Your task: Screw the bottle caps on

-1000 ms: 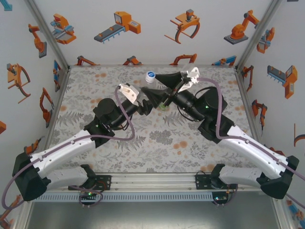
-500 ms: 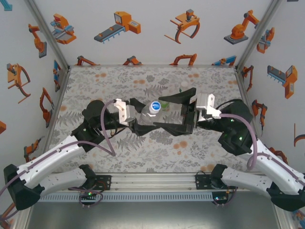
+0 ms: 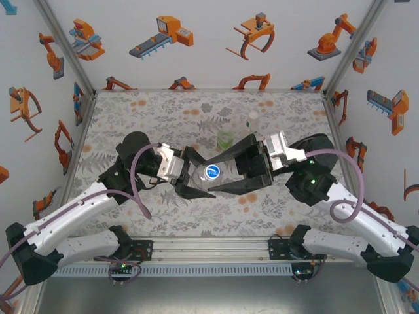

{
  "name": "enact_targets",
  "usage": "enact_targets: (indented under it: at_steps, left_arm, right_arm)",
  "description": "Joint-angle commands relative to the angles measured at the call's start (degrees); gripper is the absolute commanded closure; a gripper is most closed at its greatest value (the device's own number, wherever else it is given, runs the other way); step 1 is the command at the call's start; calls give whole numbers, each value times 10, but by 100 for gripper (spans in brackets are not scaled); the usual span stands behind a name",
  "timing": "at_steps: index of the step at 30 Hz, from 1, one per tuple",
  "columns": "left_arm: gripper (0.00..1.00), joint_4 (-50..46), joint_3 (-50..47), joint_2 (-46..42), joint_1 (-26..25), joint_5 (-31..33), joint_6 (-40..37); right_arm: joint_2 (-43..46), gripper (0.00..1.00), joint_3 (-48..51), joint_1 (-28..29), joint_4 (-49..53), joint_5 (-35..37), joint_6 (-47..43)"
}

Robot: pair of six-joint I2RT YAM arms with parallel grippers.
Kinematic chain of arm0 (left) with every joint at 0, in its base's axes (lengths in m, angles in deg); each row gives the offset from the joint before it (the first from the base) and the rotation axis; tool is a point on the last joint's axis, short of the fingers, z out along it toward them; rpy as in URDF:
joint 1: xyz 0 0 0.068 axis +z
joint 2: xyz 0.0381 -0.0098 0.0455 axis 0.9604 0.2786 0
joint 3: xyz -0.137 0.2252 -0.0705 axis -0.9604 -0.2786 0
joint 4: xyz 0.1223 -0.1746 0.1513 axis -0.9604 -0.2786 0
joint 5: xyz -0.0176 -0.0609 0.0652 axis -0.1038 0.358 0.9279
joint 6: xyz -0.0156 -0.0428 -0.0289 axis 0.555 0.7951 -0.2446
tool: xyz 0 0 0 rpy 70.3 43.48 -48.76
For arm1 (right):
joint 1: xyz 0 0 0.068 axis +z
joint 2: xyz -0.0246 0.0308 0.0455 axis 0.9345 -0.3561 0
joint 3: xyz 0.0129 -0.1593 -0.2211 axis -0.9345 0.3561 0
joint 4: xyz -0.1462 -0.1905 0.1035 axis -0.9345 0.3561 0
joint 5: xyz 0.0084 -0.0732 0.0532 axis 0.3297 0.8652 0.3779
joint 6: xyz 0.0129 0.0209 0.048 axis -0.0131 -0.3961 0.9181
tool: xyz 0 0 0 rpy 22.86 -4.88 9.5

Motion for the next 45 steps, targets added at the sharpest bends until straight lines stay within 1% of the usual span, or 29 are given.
enact_targets:
  at_steps: [1,5,8,10,12,15,17,19,21,25,28,32,37,39,42,43,45]
  left_arm:
    - [100,11,18,-3,1,-29,3]
    - [100,11,18,-3,1,-28,1]
    - [100,13,18,-2,2,-24,-2]
    - [100,13,17,1,1,-4,-2]
    - [100,18,13,1,1,34,-3]
    - [100,42,0,3,1,111,2]
    - [100,56,-5,9,1,170,10]
    - [100,69,-5,20,1,220,17]
    - [100,94,-8,32,1,259,22]
    - [100,183,-18,63,0,348,45]
    - [100,225,-15,85,-4,426,59]
    - [100,226,-1,98,-20,537,46]
    - [100,202,16,108,-39,621,22]
    - [100,198,20,112,-44,637,19]
    - [100,193,21,115,-44,627,20]
    - [100,186,22,115,-44,620,20]
    - [100,168,23,110,-44,613,20]
  right_arm:
    - [-11,53,-4,3,-70,-37,55]
    - [-14,61,-5,4,-78,-40,60]
    - [-15,70,-5,4,-77,-41,57]
    - [-14,74,-2,3,-69,-32,46]
    - [-10,78,-1,4,-35,-3,19]
    - [-3,84,-4,4,58,81,-48]
    - [-5,85,-9,4,114,156,-84]
    - [-11,88,-13,4,142,218,-101]
    - [-24,89,-14,4,145,285,-97]
    - [-58,92,-4,4,83,419,-40]
    - [-81,100,-3,4,51,501,4]
    - [-94,100,-15,4,58,596,21]
    - [-104,100,-37,4,102,659,-16]
    - [-109,100,-43,5,112,662,-22]
    - [-107,100,-42,4,107,641,-26]
    - [-103,95,-43,4,110,633,-32]
    - [-94,92,-49,4,135,634,-43]
